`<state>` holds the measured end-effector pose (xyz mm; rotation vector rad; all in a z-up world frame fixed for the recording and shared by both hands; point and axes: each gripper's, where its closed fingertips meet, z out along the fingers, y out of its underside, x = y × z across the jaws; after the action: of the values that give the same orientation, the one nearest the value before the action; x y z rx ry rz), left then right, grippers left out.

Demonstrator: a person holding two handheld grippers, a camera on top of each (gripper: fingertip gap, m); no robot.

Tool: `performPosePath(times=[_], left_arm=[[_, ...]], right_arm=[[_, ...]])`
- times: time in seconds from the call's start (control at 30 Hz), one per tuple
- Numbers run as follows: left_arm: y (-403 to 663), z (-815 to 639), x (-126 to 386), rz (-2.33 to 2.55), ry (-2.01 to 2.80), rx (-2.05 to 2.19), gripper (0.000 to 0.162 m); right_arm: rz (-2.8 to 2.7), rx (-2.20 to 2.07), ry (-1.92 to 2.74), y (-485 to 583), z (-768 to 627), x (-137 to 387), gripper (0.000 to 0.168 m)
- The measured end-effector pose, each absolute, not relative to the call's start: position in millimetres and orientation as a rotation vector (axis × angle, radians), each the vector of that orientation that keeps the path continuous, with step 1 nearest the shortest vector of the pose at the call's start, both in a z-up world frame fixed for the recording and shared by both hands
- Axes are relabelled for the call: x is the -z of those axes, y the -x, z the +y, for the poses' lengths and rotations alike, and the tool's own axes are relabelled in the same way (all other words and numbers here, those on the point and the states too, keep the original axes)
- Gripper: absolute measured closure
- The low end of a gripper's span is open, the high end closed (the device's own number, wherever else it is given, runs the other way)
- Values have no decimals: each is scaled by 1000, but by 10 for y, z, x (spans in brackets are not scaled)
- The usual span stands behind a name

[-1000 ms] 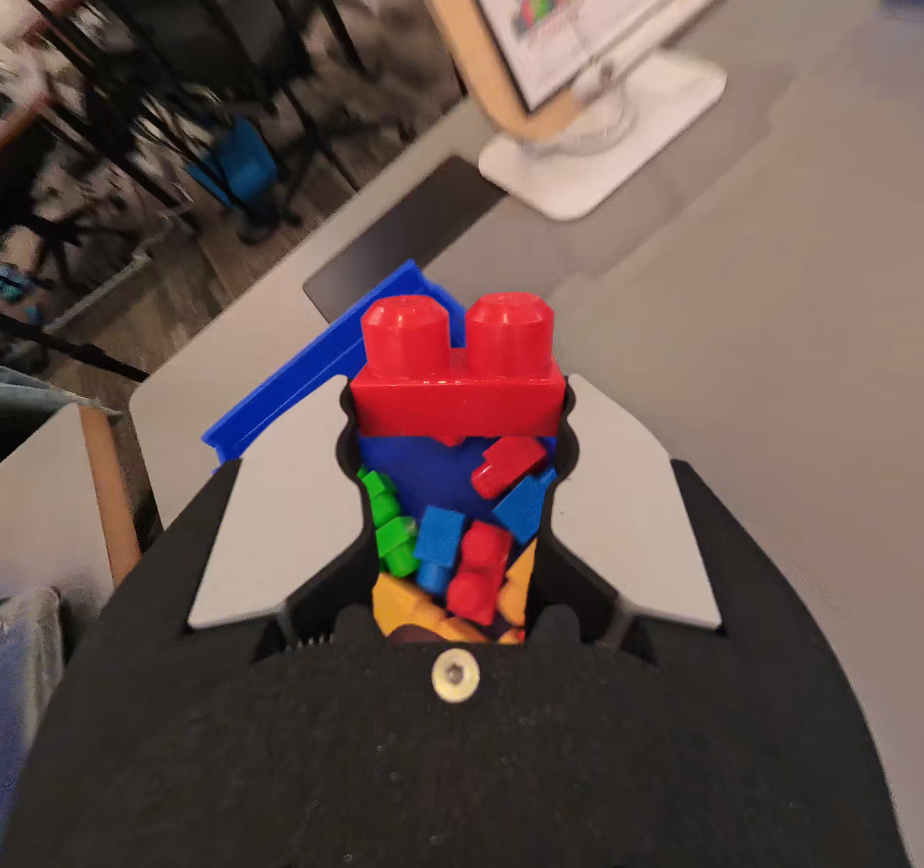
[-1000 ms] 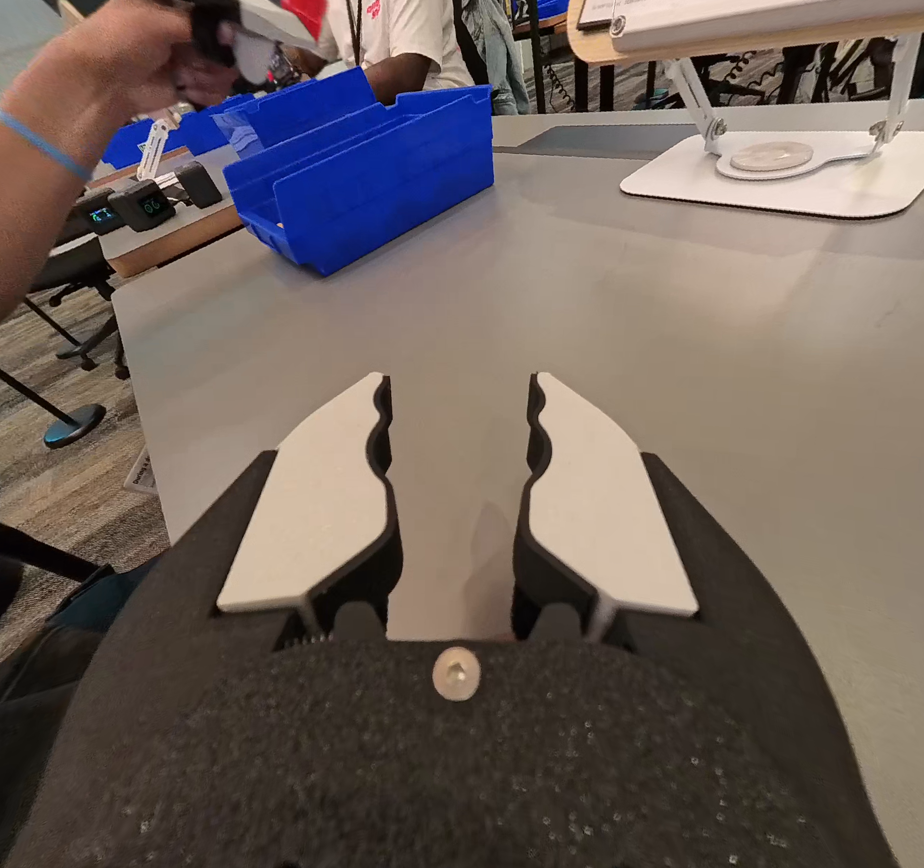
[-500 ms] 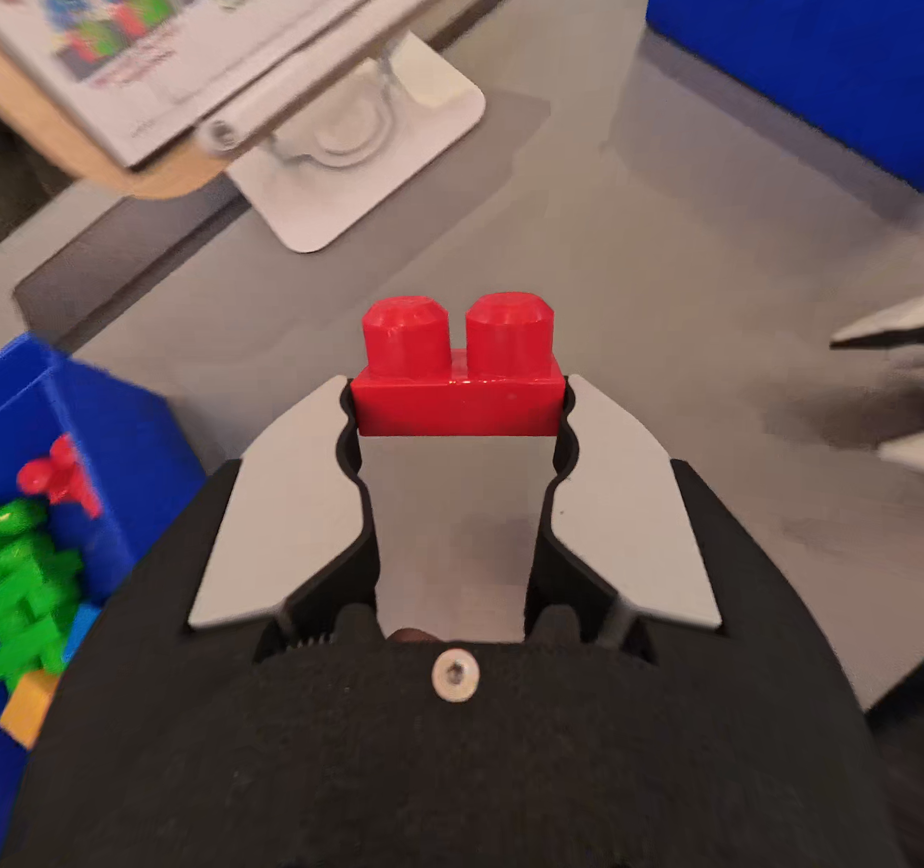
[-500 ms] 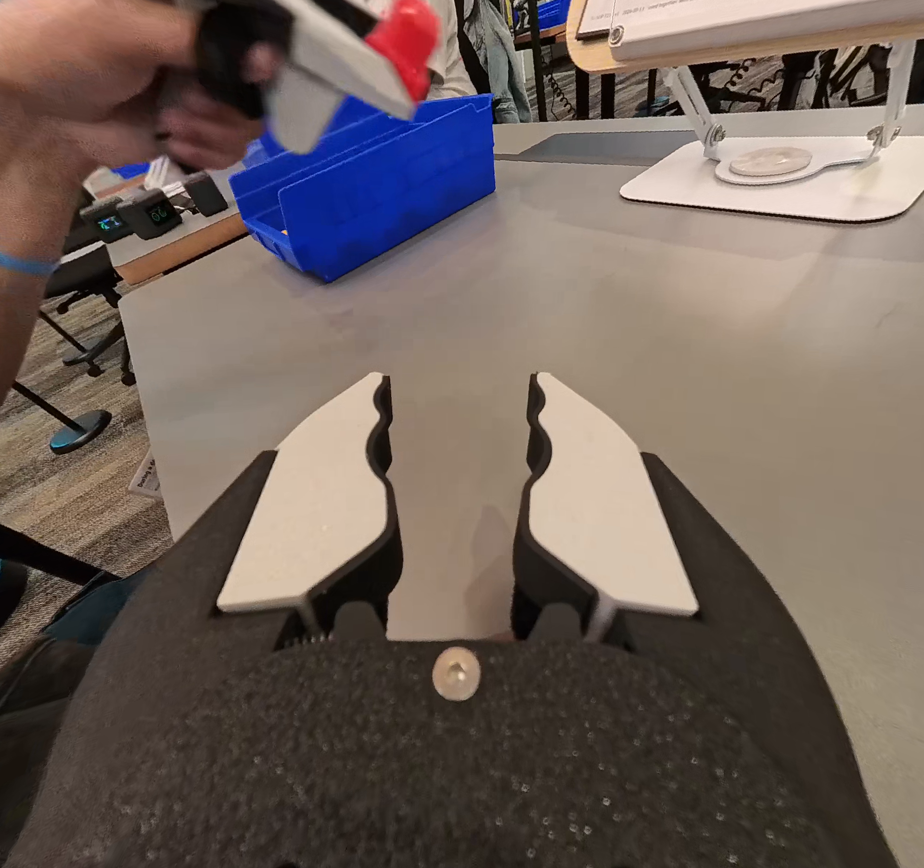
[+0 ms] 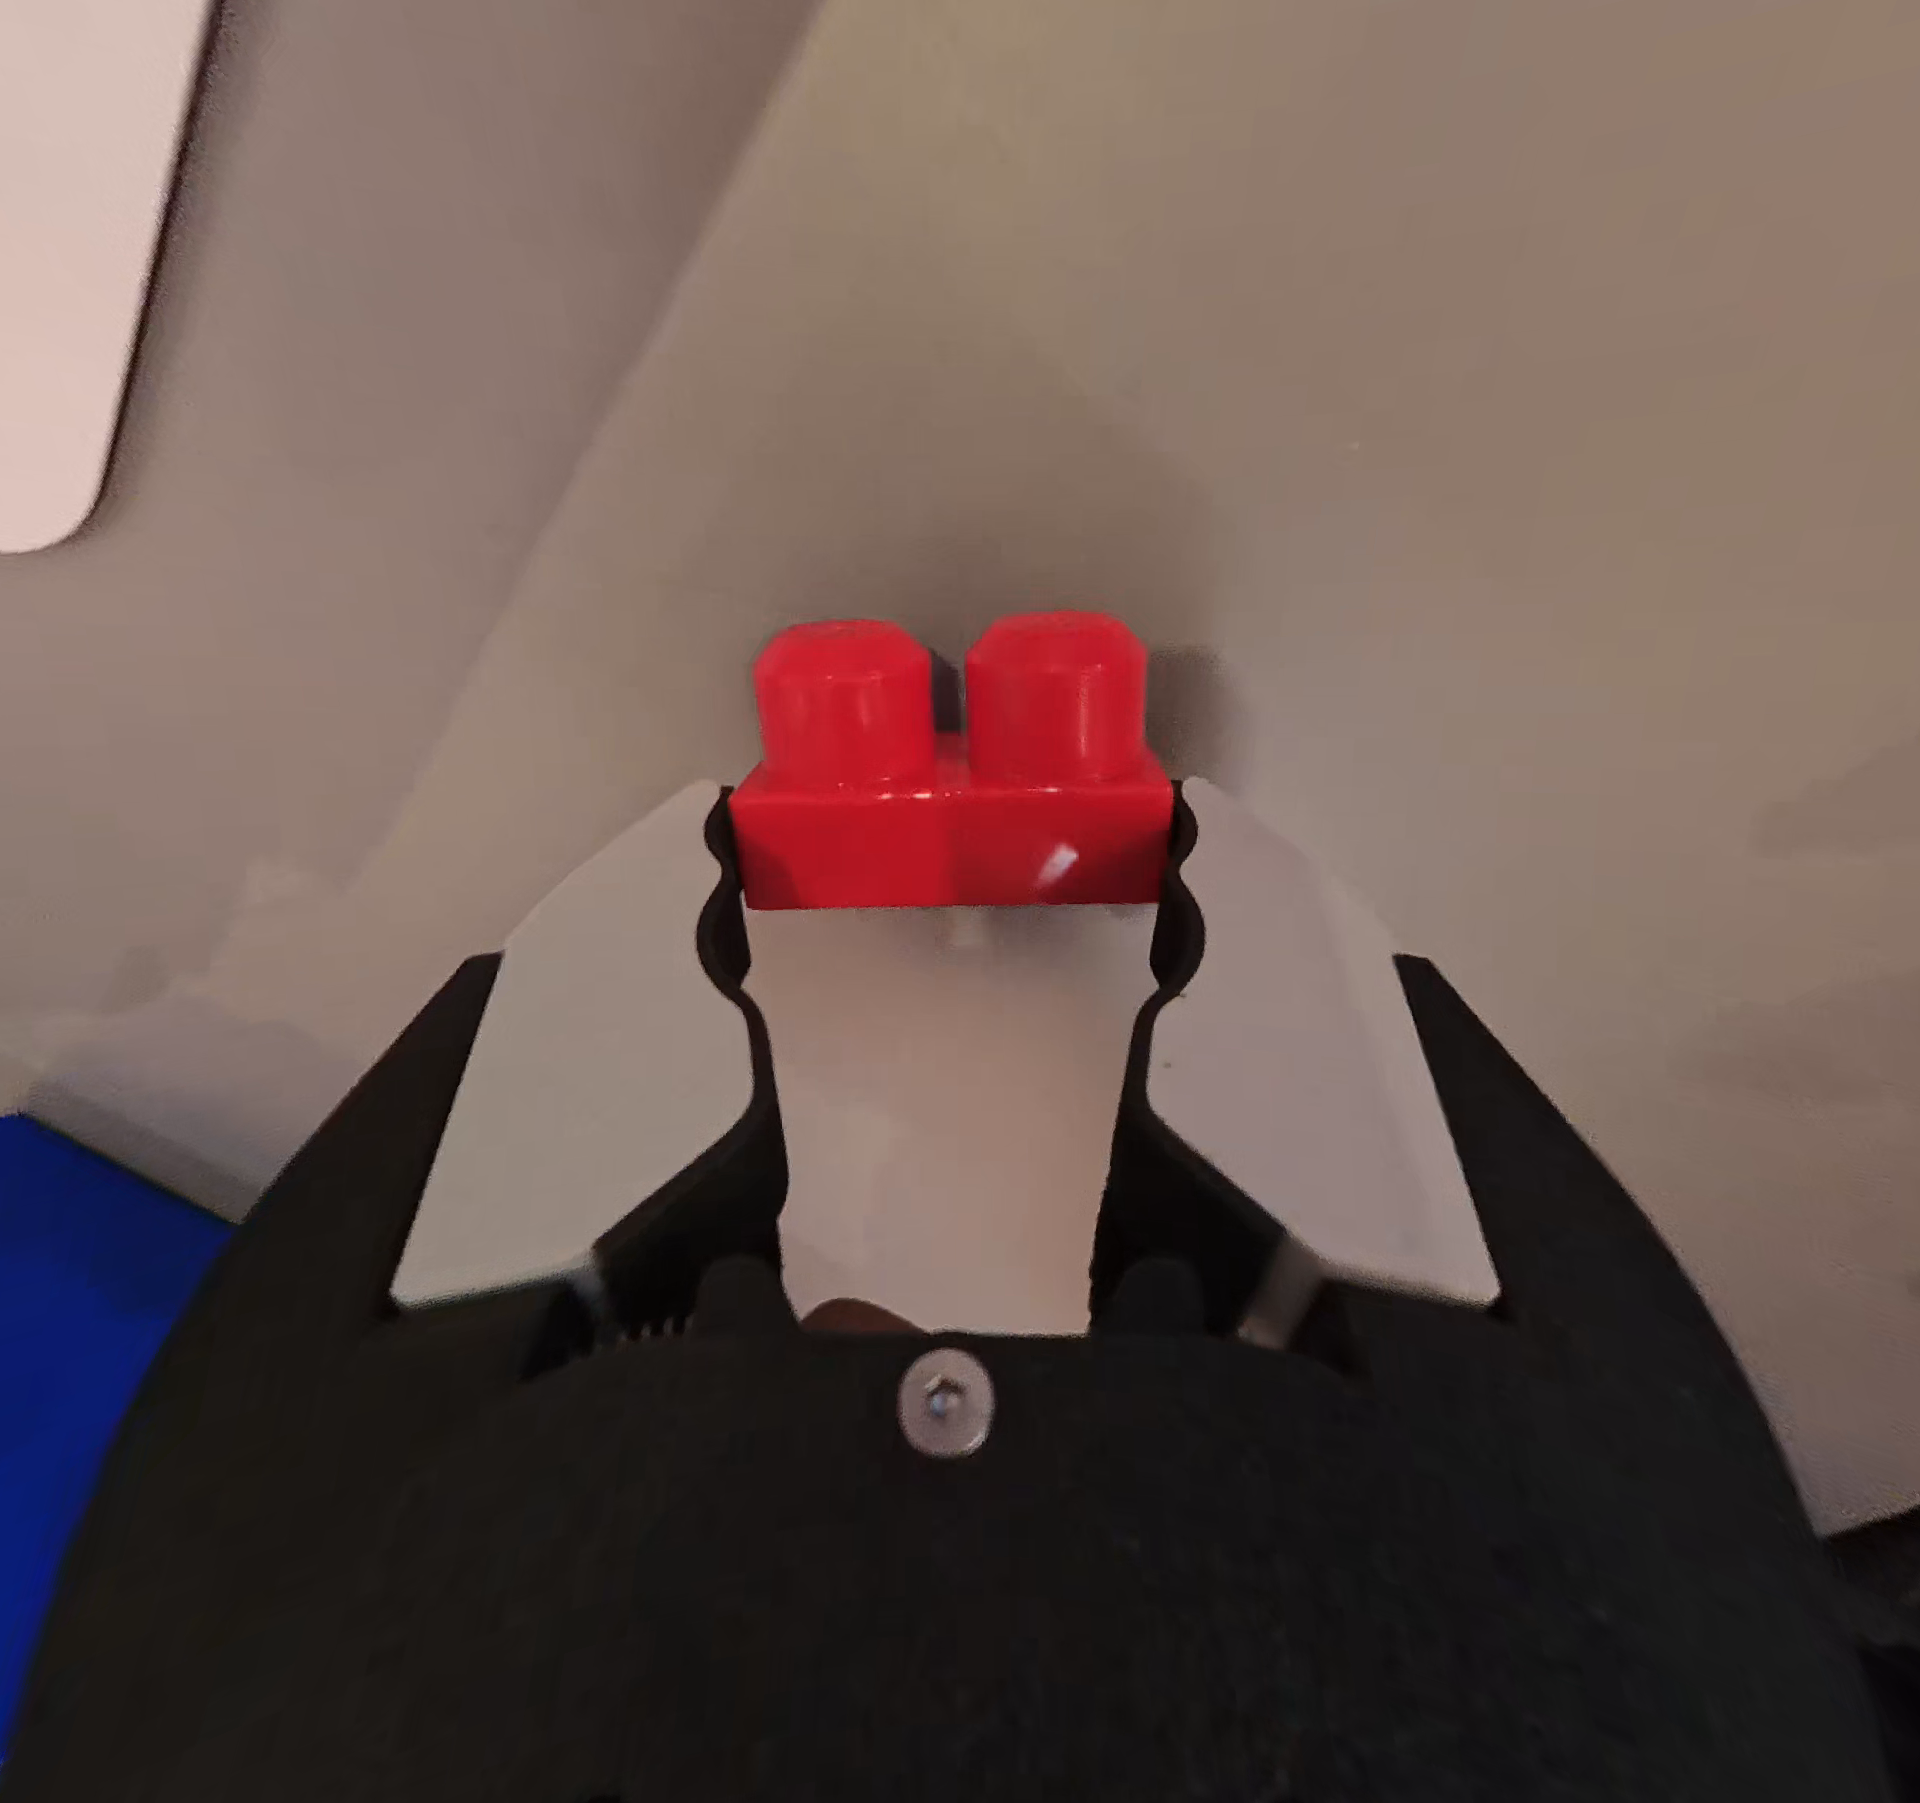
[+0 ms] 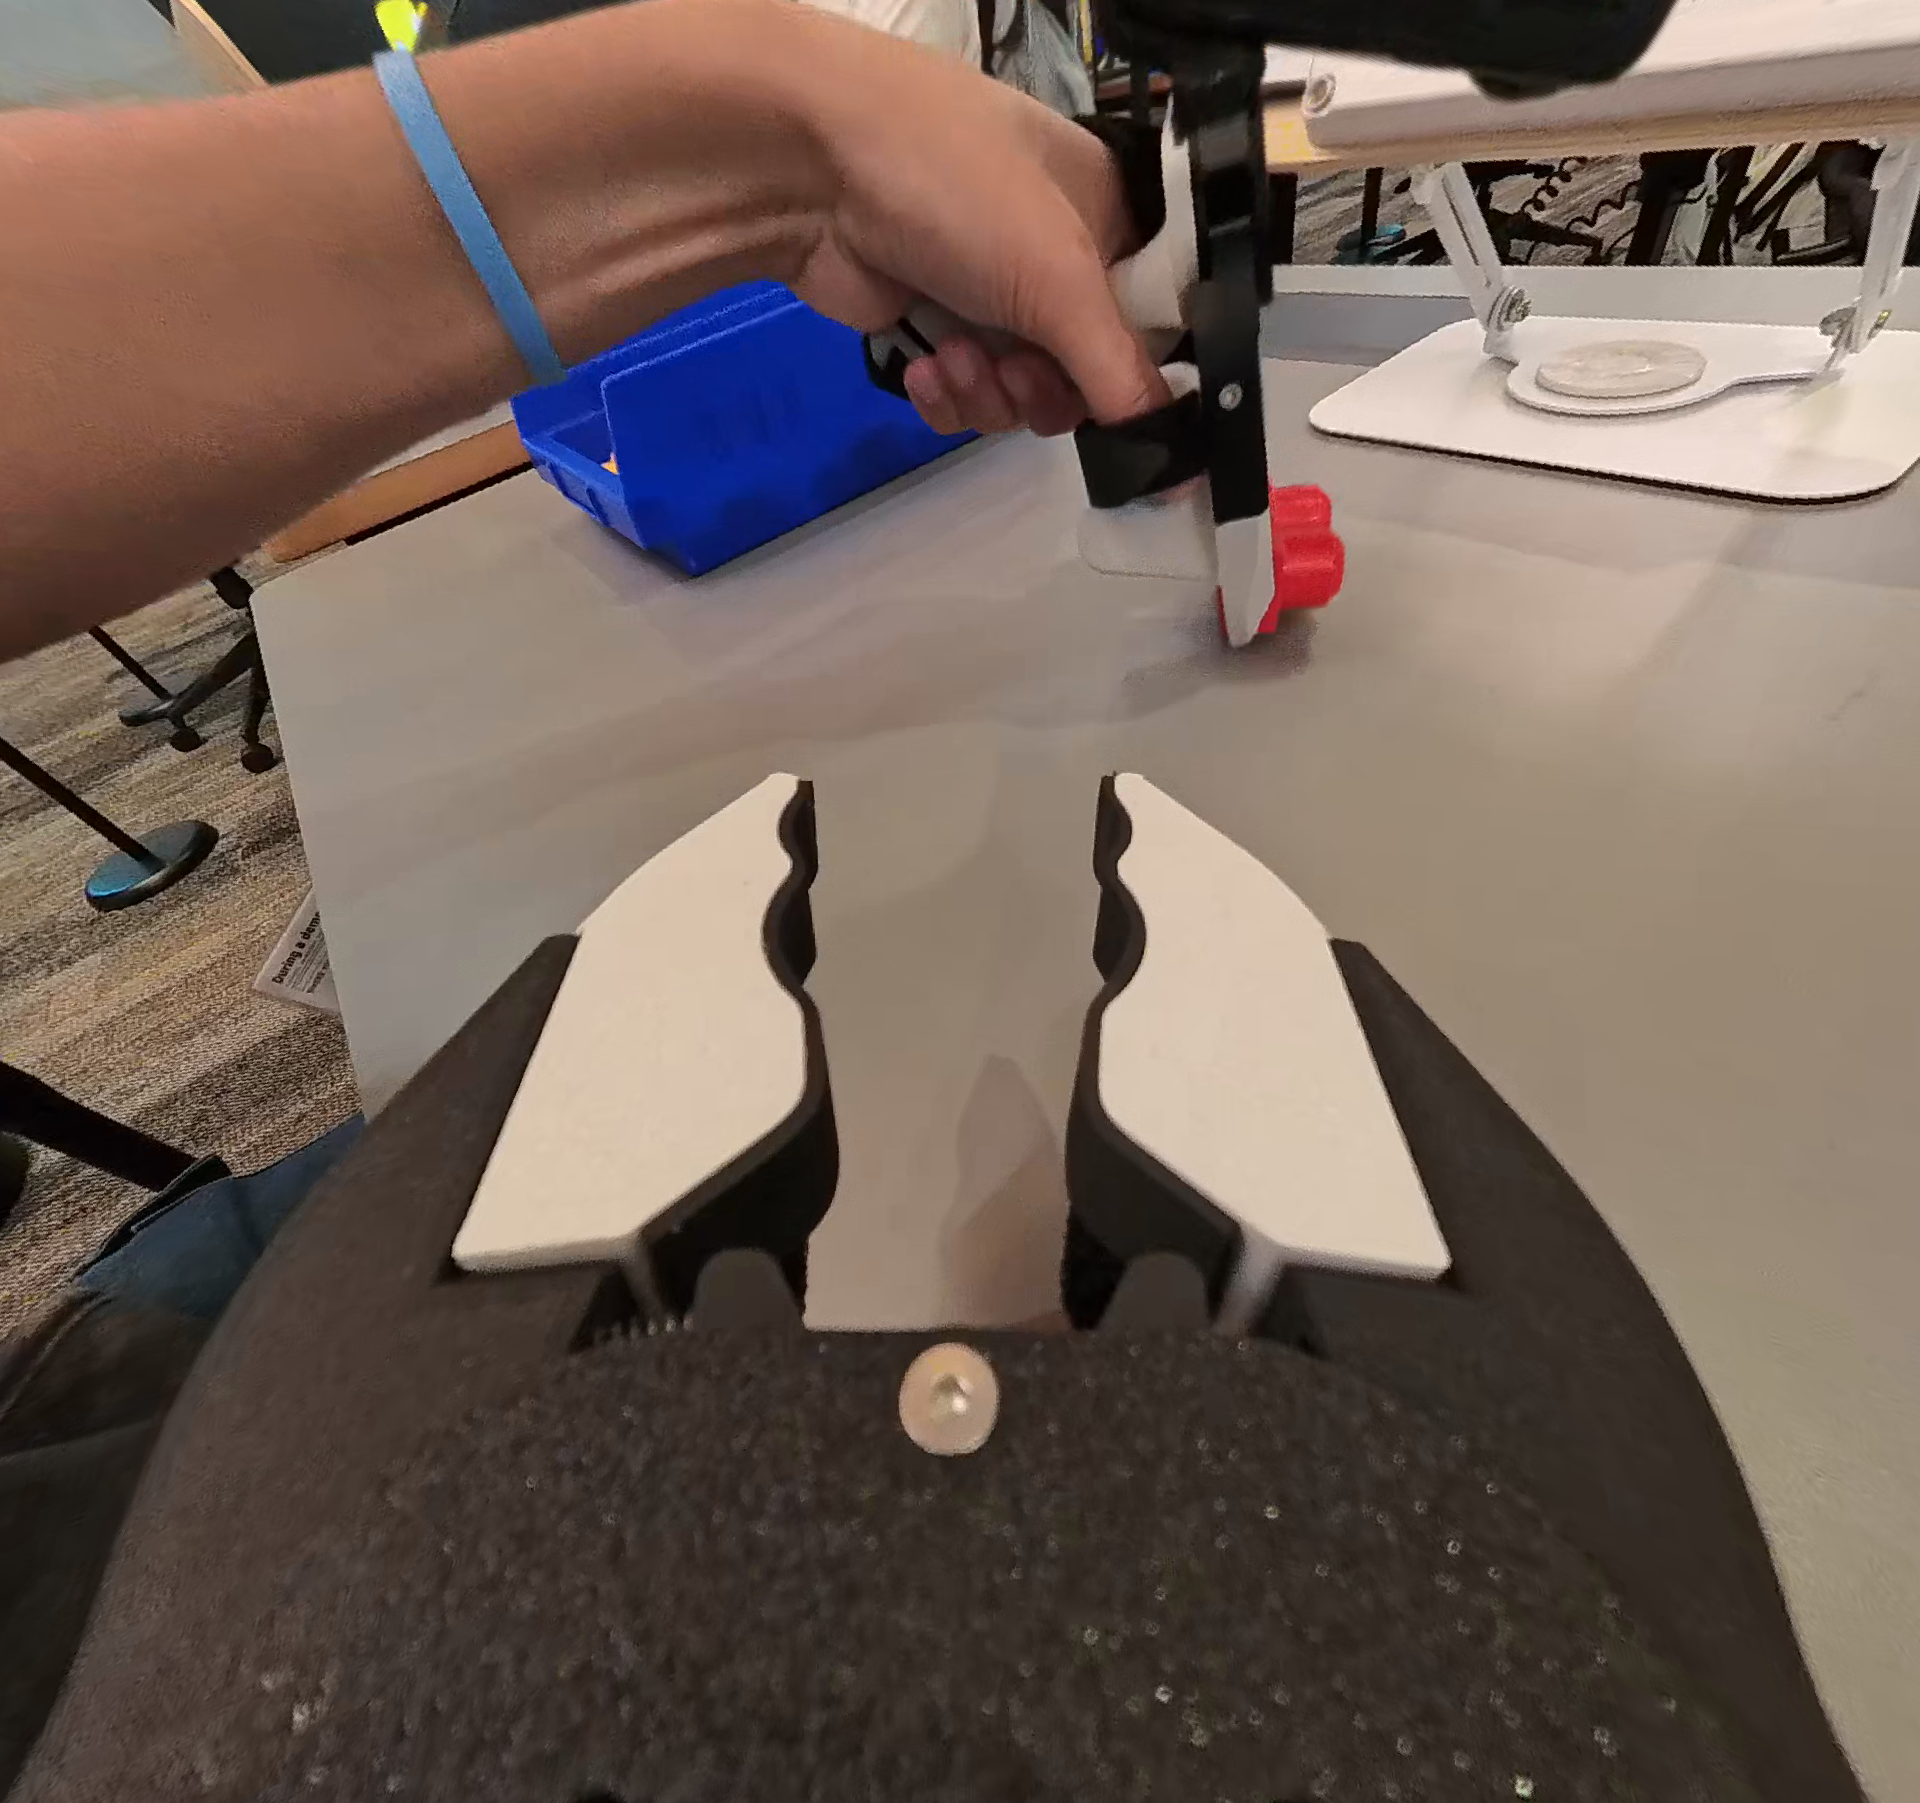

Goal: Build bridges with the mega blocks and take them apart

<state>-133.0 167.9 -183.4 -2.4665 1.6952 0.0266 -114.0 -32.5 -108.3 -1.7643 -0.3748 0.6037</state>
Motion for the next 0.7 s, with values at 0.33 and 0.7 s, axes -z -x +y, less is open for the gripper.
performPosePath(times=[0.33, 0.7], left_arm=[[1370, 1568, 1342, 1398, 2287, 210, 69], [3675, 52, 1069, 520, 1967, 536, 61]], right_arm=[[-341, -667, 1759, 1108, -320, 1070, 117], [-347, -685, 1783, 1127, -304, 1100, 118]])
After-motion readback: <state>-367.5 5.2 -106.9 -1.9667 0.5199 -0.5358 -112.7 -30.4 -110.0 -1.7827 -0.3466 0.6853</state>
